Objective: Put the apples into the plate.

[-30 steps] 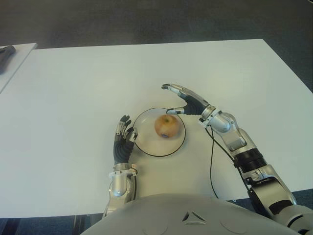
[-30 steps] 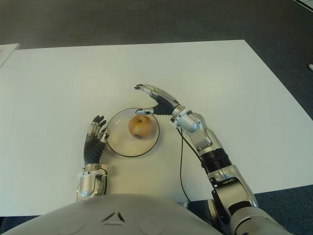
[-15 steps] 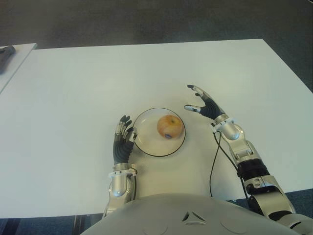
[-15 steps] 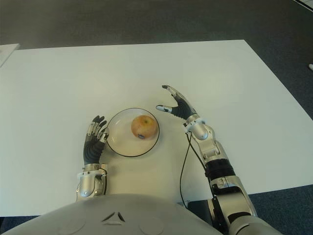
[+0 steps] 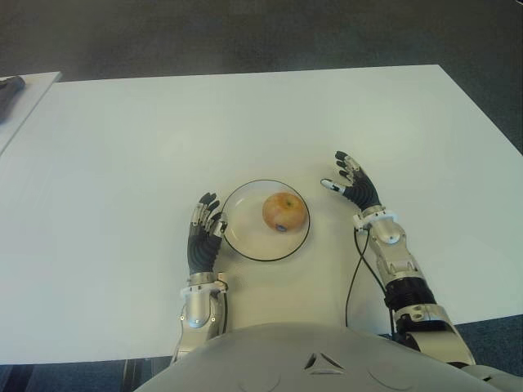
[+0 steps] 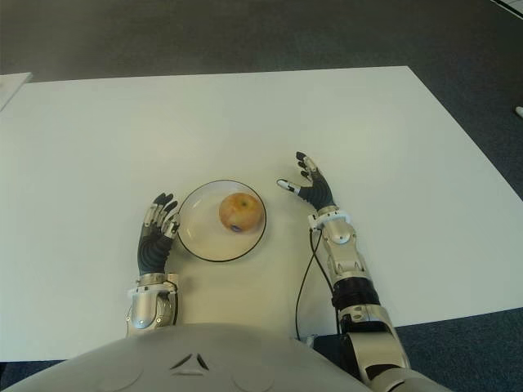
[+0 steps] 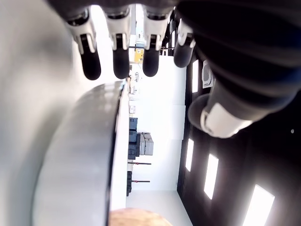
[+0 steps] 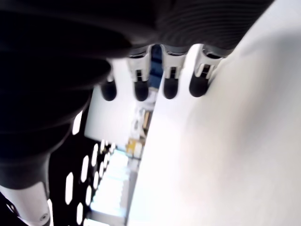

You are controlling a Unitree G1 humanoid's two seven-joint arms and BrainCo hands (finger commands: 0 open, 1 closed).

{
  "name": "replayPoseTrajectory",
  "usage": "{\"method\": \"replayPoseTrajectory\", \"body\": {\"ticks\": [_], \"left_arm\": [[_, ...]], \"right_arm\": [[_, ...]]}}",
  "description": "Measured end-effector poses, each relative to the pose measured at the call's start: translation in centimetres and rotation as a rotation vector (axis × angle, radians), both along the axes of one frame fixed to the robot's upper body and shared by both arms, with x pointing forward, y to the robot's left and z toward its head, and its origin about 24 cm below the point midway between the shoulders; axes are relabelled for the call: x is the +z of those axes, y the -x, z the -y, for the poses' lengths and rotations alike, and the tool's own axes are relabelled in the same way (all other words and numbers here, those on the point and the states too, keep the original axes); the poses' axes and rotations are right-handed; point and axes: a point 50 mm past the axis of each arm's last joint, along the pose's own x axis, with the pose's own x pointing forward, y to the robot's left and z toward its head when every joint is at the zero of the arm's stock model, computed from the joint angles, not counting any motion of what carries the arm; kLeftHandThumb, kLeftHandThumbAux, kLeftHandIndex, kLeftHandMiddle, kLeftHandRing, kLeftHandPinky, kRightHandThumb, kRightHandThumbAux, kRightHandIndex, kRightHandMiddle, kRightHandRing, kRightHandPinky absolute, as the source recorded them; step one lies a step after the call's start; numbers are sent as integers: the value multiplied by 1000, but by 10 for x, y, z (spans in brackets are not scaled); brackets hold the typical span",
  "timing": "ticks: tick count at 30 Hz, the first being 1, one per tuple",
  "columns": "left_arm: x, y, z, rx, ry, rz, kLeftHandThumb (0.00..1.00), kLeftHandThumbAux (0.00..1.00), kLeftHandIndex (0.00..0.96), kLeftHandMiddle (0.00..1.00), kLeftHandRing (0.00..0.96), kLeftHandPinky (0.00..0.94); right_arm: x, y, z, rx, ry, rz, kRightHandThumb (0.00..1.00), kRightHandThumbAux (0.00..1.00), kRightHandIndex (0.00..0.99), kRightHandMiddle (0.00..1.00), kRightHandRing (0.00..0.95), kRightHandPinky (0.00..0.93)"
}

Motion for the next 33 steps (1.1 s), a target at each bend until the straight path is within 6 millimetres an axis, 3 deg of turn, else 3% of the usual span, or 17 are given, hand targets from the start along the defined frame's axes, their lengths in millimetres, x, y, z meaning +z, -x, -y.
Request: {"method": "replayPoseTrajectory", "body": {"ticks": [2,8,13,16,18,33], "left_arm": [[0,0,-1,6,3,1,273,629,140,146,161,220],[0,3,-7,35,4,6,288,645,151,163,185,253],[-1,6,-10,52,6,5,301,647,158,174,196,258],[-1,9,-12,59,11,7,305,644,162,176,196,249],[-1,10,-13,64,13,8,310,642,166,179,197,251],[0,16,-17,63,21,21,318,648,166,182,201,253]], "right_arm": [[-3,4,-6,-29,-47,0,203,698,98,64,41,99],[-15,30,-21,-123,-153,17,396,693,223,223,209,270],[-16,44,-30,-145,-158,36,489,684,274,273,267,322],[-16,47,-32,-147,-165,36,629,709,365,296,295,346],[-16,47,-33,-148,-172,36,663,714,388,306,307,354],[-16,46,-44,-118,-280,48,692,724,409,323,330,354]]}}
